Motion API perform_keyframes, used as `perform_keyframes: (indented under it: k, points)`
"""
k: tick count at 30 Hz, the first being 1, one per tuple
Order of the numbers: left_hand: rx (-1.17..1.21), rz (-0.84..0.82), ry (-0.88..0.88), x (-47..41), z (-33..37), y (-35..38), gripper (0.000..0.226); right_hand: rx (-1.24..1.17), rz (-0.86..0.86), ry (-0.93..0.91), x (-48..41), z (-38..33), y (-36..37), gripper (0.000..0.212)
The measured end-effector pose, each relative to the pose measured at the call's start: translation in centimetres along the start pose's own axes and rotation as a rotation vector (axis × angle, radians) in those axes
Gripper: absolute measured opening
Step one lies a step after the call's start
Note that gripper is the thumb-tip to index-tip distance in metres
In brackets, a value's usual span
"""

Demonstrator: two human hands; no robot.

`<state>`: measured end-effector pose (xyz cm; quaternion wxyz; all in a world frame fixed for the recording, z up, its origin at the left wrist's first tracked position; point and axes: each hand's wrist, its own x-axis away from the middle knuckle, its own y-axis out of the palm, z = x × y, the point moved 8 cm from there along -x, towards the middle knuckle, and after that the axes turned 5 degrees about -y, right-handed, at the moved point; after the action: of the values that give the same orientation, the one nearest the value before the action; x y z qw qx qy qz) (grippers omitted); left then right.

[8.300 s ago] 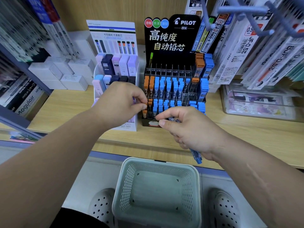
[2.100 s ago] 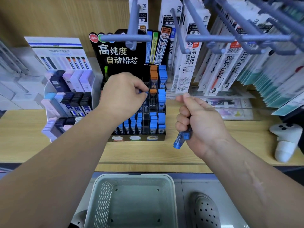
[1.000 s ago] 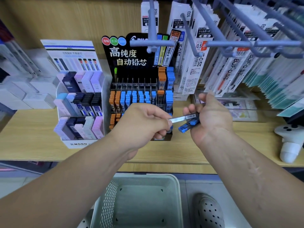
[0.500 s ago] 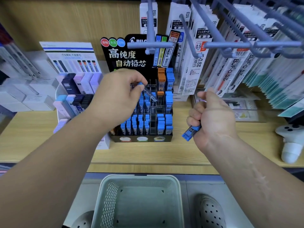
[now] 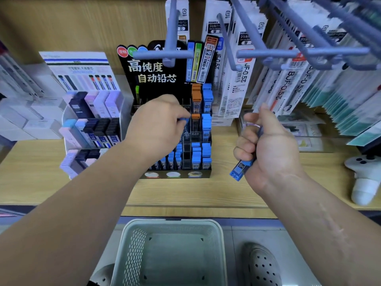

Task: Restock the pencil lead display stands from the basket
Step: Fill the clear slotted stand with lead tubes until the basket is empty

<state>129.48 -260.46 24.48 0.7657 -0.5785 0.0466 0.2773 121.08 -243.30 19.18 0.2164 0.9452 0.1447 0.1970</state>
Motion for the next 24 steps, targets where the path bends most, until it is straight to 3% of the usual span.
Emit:
perform_keyframes:
  k: [4, 9, 11, 13, 15, 18, 21, 24]
  points:
    - [0.074, 0.057, -0.113, -0.3, -1.0, -0.5, 0.02, -0.117, -0.047, 0.083, 0.0, 0.7, 0.6, 0.031]
    - [0.155, 0.092, -0.201, 0.0, -1.1, -1.6, 0.004, -0.267, -0.037, 0.13, -0.5, 1.6, 0.7, 0.028]
    - [0.283, 0.08, -0.264, 0.6, -0.3, -2.0, 0.012, -0.298, -0.038, 0.123, -0.7, 1.6, 0.9, 0.021]
    - [0.463, -0.065, -0.387, 1.5, 0.5, -0.9, 0.022, -0.298, -0.038, 0.102, -0.7, 1.5, 1.1, 0.017]
    - [0.602, -0.324, -0.529, 3.2, 1.5, 1.4, 0.027, -0.303, -0.026, 0.065, -0.6, 1.4, 1.5, 0.017]
    - [0.856, -0.571, -0.68, 6.1, 2.8, 3.8, 0.023, -0.312, -0.018, 0.002, -0.3, 1.0, 2.2, 0.018]
    - [1.113, -0.628, -0.823, 7.6, 2.9, 4.8, 0.013, -0.241, -0.036, -0.052, 0.2, 0.8, 2.7, 0.02]
    - [1.238, -0.576, -0.919, 7.8, 2.0, 4.5, 0.007, -0.143, -0.045, -0.106, 0.6, 0.6, 3.0, 0.024]
